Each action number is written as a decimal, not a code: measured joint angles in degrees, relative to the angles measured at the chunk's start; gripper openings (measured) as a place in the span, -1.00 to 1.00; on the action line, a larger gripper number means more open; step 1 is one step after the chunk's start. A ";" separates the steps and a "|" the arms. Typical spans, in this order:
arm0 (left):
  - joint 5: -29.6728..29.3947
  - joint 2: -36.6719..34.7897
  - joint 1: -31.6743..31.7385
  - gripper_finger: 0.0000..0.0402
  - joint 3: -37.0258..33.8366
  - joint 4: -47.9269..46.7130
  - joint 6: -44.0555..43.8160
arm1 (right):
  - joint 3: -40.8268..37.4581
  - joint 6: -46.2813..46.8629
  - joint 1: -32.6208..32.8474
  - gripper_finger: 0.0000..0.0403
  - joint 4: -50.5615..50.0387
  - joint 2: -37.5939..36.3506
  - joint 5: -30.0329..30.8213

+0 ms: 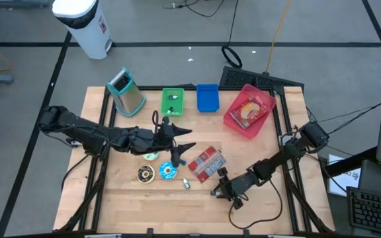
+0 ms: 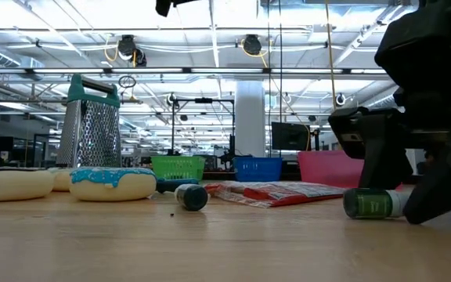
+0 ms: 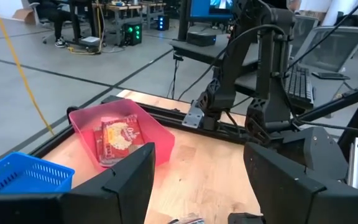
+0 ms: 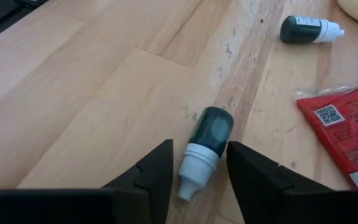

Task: Pick & Place Food Item
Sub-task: Put the green food coloring bottle into the green bin

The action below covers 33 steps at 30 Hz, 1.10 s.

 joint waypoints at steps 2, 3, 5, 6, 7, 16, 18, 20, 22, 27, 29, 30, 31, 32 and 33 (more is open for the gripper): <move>0.01 0.00 0.28 0.22 0.00 -0.09 -0.18 | 0.00 -0.12 -0.30 -0.41 0.00 0.02 0.00; 0.00 0.00 0.32 0.23 0.00 -0.07 -0.46 | 0.00 -0.12 -0.48 -0.46 -0.08 0.02 0.07; -0.03 0.00 0.49 0.22 0.00 -0.07 -0.68 | 0.00 -0.12 -0.88 -0.59 -0.25 0.02 0.44; -0.02 0.01 0.58 0.22 0.00 -0.04 -1.14 | 0.00 -0.18 -1.03 -0.65 -0.29 0.02 0.58; 0.00 0.09 0.70 0.22 0.00 0.00 -1.67 | 0.00 -0.56 -1.27 -0.70 -0.29 0.02 0.80; 1.77 1.65 3.73 0.22 -0.03 -1.80 -6.19 | -0.02 -13.40 -3.18 -0.70 -9.09 -8.71 16.71; 4.79 3.77 5.16 0.22 -0.07 1.04 -7.19 | -0.08 -17.02 -3.83 -0.65 -14.29 -12.53 24.39; 8.26 6.11 6.79 0.22 -0.08 4.37 -7.55 | -0.09 -21.09 -4.98 -0.64 -17.70 -16.24 31.66; 12.37 9.37 8.88 0.22 -0.06 10.23 -7.35 | -0.09 -24.33 -6.17 -0.66 -20.81 -19.96 37.68; 21.69 15.62 15.36 0.22 -0.11 18.24 -7.91 | -0.11 -29.56 -9.94 -0.72 -24.38 -27.67 43.21; 25.52 17.37 17.97 0.22 -0.11 20.44 -9.44 | -0.08 -31.12 -11.65 -0.71 -23.94 -29.54 43.85; 27.30 18.05 19.18 0.22 -0.11 21.28 -10.12 | -0.09 -31.73 -12.34 -0.70 -24.20 -30.40 44.75; 29.11 18.49 20.32 0.22 -0.11 21.59 -10.96 | -0.09 -32.08 -13.07 -0.69 -24.18 -31.01 46.15; 30.77 18.78 21.33 0.22 -0.11 21.56 -11.34 | -0.09 -32.29 -13.88 -0.69 -23.93 -31.49 47.09; 32.01 19.01 22.19 0.22 -0.11 21.73 -11.61 | -0.16 -32.39 -14.68 -0.69 -23.95 -31.94 47.23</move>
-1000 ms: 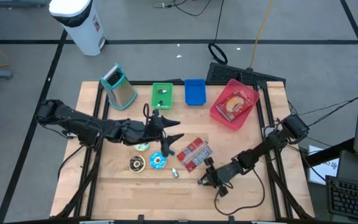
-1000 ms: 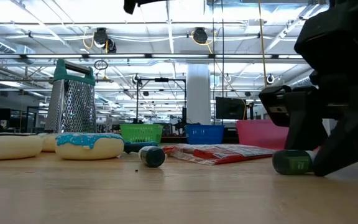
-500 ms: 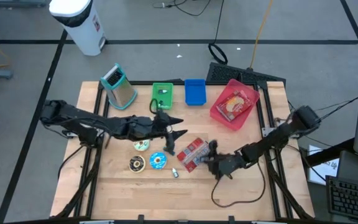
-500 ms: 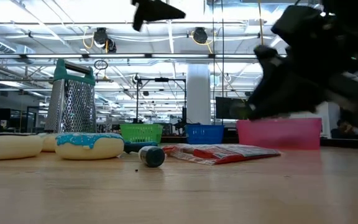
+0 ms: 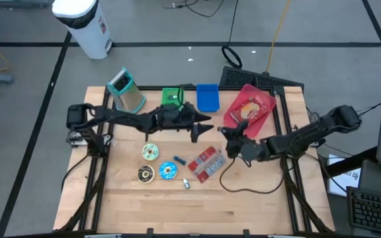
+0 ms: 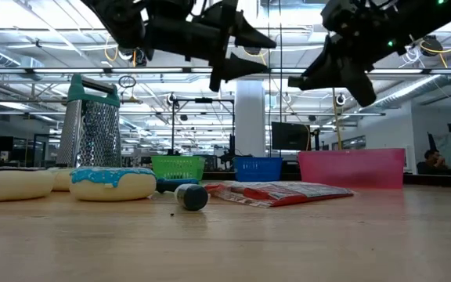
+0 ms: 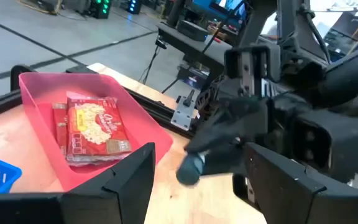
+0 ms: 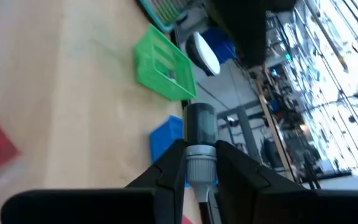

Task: Pick & Place Food Item
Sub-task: Put the green food coloring bottle into the green bin

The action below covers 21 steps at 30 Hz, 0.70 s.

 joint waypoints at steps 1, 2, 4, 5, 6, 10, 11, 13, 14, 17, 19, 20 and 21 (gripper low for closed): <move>1.26 0.11 0.72 0.22 0.00 -0.09 -0.06 | -0.38 -0.34 -0.78 -0.69 0.34 -0.52 -0.20; 2.40 0.13 1.39 0.22 0.00 -0.17 -0.08 | -0.87 -1.01 -1.49 -0.70 0.78 -0.83 -0.40; 4.68 0.15 2.38 0.22 0.00 -0.13 -0.52 | -1.70 -2.45 -3.39 -0.70 1.36 -0.91 -2.03; 5.81 0.14 2.74 0.22 0.00 -0.05 -0.96 | -2.23 -3.04 -4.28 -0.70 1.41 -1.02 -2.91; 6.59 0.15 3.02 0.22 0.00 -0.06 -1.36 | -2.84 -3.53 -5.36 -0.70 2.12 -1.08 -3.84; 7.63 0.15 3.60 0.22 0.01 -1.00 -4.20 | -5.42 -7.93 -8.46 -0.70 12.10 -1.07 -8.82; 7.52 0.13 3.60 0.22 0.02 -1.74 -4.74 | -5.88 -9.19 -8.81 -0.70 14.89 -1.04 -10.23; 6.90 0.13 3.46 0.22 0.02 -3.04 -5.38 | -6.40 -11.04 -9.05 -0.70 19.23 -1.09 -13.51; 6.51 0.13 3.35 0.22 0.02 -3.69 -5.39 | -6.44 -11.44 -9.05 -0.70 20.05 -1.13 -15.31; 4.81 0.13 2.85 0.22 0.02 -4.50 -5.37 | -6.50 -11.48 -9.05 -0.69 20.97 -1.03 -19.55; 3.84 0.13 2.34 0.22 0.02 -4.86 -5.37 | -6.53 -11.41 -9.05 -0.69 21.98 -0.46 -20.88; 3.26 0.21 2.01 0.22 0.02 -4.84 -5.37 | -6.53 -11.48 -9.05 -0.69 22.17 -0.24 -21.15; 2.66 0.44 1.66 0.22 0.02 -4.58 -5.37 | -6.57 -11.66 -9.05 -0.70 22.56 -0.02 -21.16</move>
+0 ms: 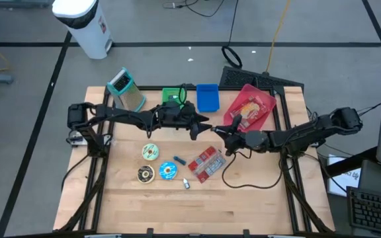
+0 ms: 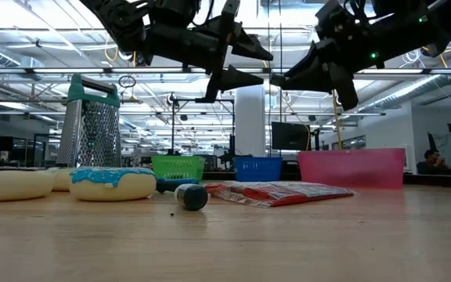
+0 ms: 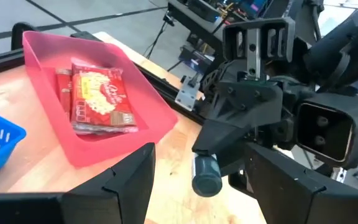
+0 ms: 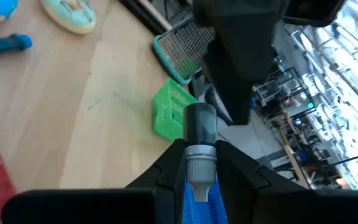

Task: Pick & Place Food Item
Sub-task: Put the green food coloring bottle into the green bin

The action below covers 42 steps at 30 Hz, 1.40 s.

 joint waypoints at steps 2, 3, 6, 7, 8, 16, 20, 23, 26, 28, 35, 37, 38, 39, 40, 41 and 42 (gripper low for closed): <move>-0.32 0.48 -0.61 0.22 0.02 0.48 -0.17 | 0.06 -1.14 0.00 -0.70 2.73 0.92 0.00; -0.29 0.82 -0.92 0.22 0.02 0.87 -0.66 | 0.05 -1.77 0.02 -0.70 3.56 1.25 -0.01; -0.12 2.37 -1.80 0.22 0.07 3.75 -2.41 | 0.05 -2.76 0.02 -0.69 5.75 2.35 -0.14; -0.11 2.84 -1.99 0.22 0.07 4.29 -2.92 | 0.05 -2.97 0.02 -0.69 6.28 2.72 -0.13; -0.14 3.33 -2.33 0.22 0.07 4.93 -3.07 | 0.05 -3.08 0.02 -0.69 6.58 3.07 -0.14; -0.17 6.29 -3.09 0.22 0.09 9.98 -4.94 | 0.05 -3.33 0.02 -0.69 7.41 3.87 -0.12; -0.16 6.28 -3.09 0.22 0.09 10.37 -5.97 | 0.05 -4.19 0.07 -0.70 9.23 3.87 -0.28; -0.11 6.28 -3.09 0.22 0.08 10.08 -5.99 | 0.05 -3.54 0.07 -0.69 10.10 3.87 -3.27; -0.14 6.28 -3.07 0.22 0.08 9.99 -6.22 | 0.05 -3.21 0.08 -0.70 10.58 3.87 -4.64; -0.16 6.28 -3.07 0.22 0.08 9.95 -6.23 | 0.05 -3.19 0.11 -0.70 10.56 3.87 -4.58; -0.05 6.28 -3.07 -0.05 0.07 9.70 -7.49 | 0.05 -3.08 0.09 -0.69 10.86 3.87 -4.45; 0.07 6.28 -3.07 -0.19 0.08 9.65 -7.53 | 0.05 -3.08 0.09 -0.70 11.11 3.87 -4.44; 0.10 6.25 -3.07 -0.27 0.09 9.66 -7.52 | 0.05 -3.08 0.07 -0.70 11.13 3.89 -4.45; 0.11 6.25 -3.07 -0.34 0.09 9.71 -7.54 | 0.05 -3.07 0.07 -0.70 11.11 3.88 -4.42; 0.19 6.23 -3.07 -0.41 0.09 9.76 -7.45 | 0.05 -2.96 0.07 -0.69 11.09 3.88 -4.40; 0.17 6.21 -3.07 -0.49 0.08 9.70 -7.15 | 0.05 -2.56 0.07 -0.68 11.09 3.90 -4.42; 0.18 6.21 -3.07 -0.55 0.09 9.70 -6.69 | 0.05 -1.82 0.07 -0.66 11.07 3.90 -4.40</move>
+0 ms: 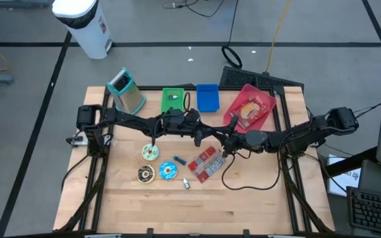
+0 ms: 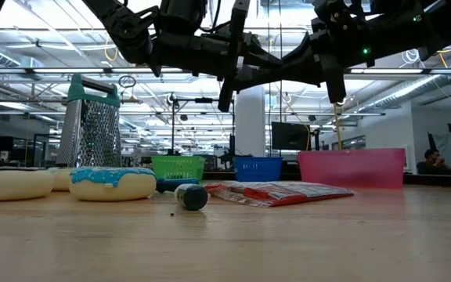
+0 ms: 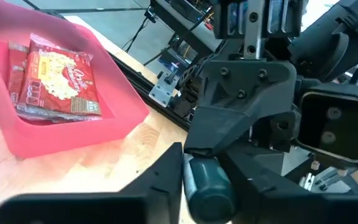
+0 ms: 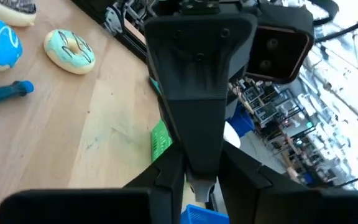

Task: Pick & Place Food Item
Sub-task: Put the green food coloring bottle into the green bin

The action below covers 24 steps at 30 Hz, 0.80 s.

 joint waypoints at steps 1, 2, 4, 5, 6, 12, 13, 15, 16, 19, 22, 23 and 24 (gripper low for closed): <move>-0.01 0.00 0.00 -0.61 0.00 -0.02 0.64 | 0.00 1.09 0.00 -0.62 0.00 0.00 -0.02; 0.12 0.00 0.03 -0.65 0.00 0.00 1.45 | 0.00 2.80 0.00 -0.59 -0.04 0.00 0.10; 0.66 -0.44 0.59 -0.65 0.00 -0.30 3.62 | 0.00 7.33 0.03 -0.50 0.07 -0.02 1.28; 1.18 -1.00 1.08 -0.65 0.00 -0.81 4.91 | 0.00 9.71 0.37 -0.45 0.07 -0.40 2.92; 1.32 -1.72 1.66 -0.65 0.00 -1.67 5.78 | 0.00 11.66 0.83 -0.41 0.13 -0.97 5.11; -2.41 -9.07 5.68 -0.65 -0.02 -13.54 12.34 | 0.02 19.11 2.84 -0.26 -2.43 -7.17 11.74; -3.90 -10.73 6.36 -0.65 -0.02 -16.34 13.48 | 0.02 20.14 3.07 -0.25 -3.34 -8.41 11.69; -8.00 -13.32 7.44 -0.65 -0.02 -20.43 15.96 | 0.00 22.40 3.30 -0.25 -6.27 -11.21 10.48; -10.00 -14.60 7.95 -0.65 -0.02 -22.66 17.25 | -0.28 23.57 3.29 -0.25 -7.12 -12.52 9.32; -15.73 -16.87 9.16 -0.65 -0.02 -26.91 20.68 | -2.65 25.98 3.15 -0.27 -7.23 -16.44 5.68; -19.90 -17.51 10.45 -0.66 -0.02 -29.74 22.50 | -5.21 26.46 2.80 -0.29 -6.63 -20.11 5.77; -20.69 -17.48 11.14 -0.65 -0.04 -30.62 22.65 | -6.23 26.52 2.75 -0.29 -6.21 -21.30 5.83; -21.13 -17.33 11.95 -0.66 -0.36 -30.74 22.51 | -7.20 26.66 2.71 -0.30 -5.77 -22.38 5.96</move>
